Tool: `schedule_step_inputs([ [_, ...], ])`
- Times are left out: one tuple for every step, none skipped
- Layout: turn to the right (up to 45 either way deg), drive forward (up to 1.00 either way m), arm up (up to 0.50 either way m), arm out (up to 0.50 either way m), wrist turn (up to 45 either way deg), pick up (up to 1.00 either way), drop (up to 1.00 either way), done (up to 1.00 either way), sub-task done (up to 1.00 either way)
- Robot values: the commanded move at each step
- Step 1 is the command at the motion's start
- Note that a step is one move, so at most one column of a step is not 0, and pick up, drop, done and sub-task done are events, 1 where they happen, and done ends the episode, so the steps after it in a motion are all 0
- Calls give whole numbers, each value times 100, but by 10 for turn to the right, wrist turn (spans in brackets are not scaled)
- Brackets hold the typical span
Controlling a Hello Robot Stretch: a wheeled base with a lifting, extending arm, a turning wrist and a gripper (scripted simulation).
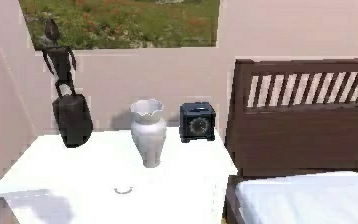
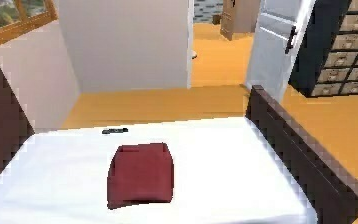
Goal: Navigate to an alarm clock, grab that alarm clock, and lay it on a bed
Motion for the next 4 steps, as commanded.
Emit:
schedule_step_inputs([
  [-450, 0, 0, 0, 0, 0, 0, 0, 0],
  [-360, 0, 0, 0, 0, 0, 0, 0, 0],
  [450, 0, 0, 0, 0, 0, 0, 0, 0],
  [210, 0, 0, 0, 0, 0, 0, 0, 0],
])
